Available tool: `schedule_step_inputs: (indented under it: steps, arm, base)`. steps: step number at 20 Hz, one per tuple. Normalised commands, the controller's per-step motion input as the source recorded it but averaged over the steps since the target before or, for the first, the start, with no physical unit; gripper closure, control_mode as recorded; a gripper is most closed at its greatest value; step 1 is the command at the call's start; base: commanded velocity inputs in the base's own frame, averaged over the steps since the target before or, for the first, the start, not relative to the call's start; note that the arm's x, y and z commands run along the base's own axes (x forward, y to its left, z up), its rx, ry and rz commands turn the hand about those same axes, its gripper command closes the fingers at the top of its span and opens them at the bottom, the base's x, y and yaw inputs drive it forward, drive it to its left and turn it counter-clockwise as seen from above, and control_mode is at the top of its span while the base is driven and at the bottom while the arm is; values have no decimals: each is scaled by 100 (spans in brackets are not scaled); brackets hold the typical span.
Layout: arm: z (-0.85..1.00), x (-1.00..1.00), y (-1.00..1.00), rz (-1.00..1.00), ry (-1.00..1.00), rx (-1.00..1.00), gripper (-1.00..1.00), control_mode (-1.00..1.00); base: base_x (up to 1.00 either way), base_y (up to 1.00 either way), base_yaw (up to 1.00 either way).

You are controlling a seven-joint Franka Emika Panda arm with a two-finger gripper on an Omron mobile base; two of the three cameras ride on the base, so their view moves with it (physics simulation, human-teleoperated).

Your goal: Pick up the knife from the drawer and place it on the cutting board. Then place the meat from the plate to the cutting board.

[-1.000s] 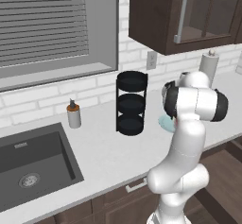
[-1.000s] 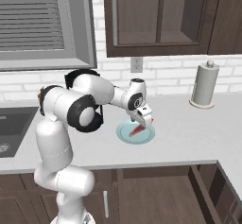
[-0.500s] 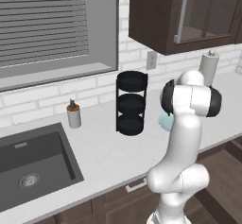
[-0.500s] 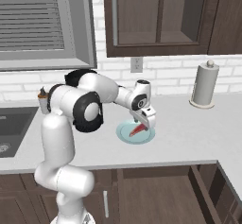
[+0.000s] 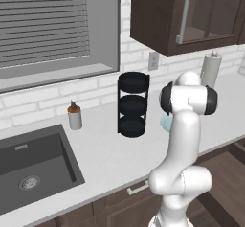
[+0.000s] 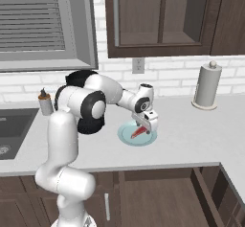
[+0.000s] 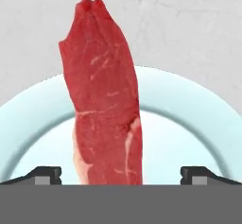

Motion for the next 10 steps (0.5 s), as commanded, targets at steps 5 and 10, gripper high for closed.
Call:
schedule_step_inputs:
  steps: [5,10]
  arm:
    - [-24,17,0,0,7,2,-100,-100]
    - [-27,12,0,0,6,1,100,-100]
  base:
    - [0,0,0]
    - [0,0,0]
